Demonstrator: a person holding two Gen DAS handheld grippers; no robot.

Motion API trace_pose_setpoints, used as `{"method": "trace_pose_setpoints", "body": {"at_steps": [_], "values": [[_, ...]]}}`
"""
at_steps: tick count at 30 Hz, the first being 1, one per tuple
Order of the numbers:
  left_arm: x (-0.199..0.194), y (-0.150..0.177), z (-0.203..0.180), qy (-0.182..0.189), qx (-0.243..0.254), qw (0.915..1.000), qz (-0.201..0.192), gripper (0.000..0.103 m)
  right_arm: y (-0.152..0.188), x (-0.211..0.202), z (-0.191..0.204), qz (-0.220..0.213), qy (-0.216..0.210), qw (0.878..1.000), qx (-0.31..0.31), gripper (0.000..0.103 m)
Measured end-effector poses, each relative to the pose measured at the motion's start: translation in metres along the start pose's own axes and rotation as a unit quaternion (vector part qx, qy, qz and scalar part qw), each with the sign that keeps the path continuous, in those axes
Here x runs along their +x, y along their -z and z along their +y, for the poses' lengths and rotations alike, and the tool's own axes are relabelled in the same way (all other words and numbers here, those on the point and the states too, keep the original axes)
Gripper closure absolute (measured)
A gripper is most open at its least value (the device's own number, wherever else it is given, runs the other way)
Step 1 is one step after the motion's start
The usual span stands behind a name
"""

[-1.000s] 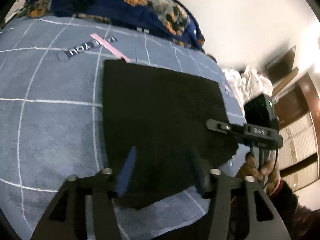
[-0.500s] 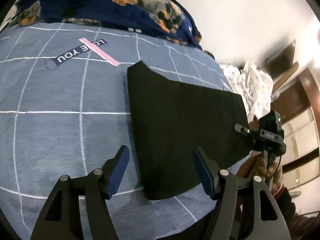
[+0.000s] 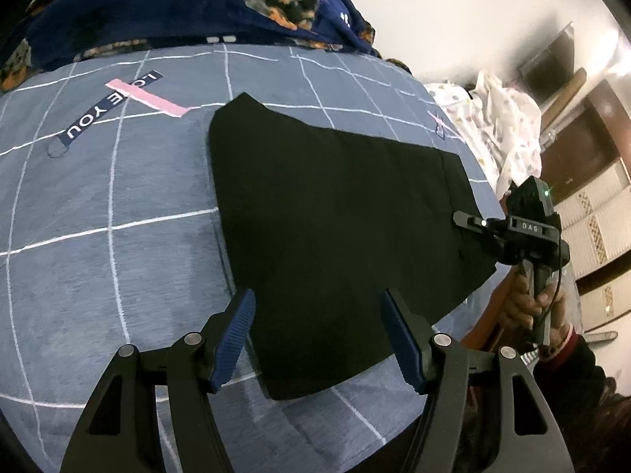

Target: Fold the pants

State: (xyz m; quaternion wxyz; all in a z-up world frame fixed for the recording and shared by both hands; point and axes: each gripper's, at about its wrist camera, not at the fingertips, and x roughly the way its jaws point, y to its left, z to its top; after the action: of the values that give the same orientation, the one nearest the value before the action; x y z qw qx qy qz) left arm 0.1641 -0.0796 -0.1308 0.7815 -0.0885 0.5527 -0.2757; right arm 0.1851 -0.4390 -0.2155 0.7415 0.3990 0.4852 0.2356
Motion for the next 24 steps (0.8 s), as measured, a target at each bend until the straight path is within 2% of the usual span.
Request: {"method": "trace_pose_setpoints", "body": {"at_steps": [5, 15, 19, 24], "values": [[0.007, 0.000, 0.000, -0.004, 0.003, 1.0000, 0.006, 0.037, 0.001, 0.001, -0.008, 0.001, -0.006, 1.000, 0.015, 0.078], [0.019, -0.002, 0.010, -0.017, -0.006, 0.9998, 0.007, 0.037, 0.005, -0.001, -0.009, -0.009, 0.004, 1.000, 0.011, 0.076], [0.021, -0.002, 0.010, -0.025, 0.000, 0.9997, 0.004, 0.037, 0.008, -0.008, 0.006, -0.033, 0.059, 0.997, -0.024, 0.075], [0.021, 0.000, 0.006, -0.035, 0.016, 0.9992, -0.005, 0.037, 0.014, -0.026, 0.036, -0.081, 0.165, 0.979, -0.088, 0.074]]}}
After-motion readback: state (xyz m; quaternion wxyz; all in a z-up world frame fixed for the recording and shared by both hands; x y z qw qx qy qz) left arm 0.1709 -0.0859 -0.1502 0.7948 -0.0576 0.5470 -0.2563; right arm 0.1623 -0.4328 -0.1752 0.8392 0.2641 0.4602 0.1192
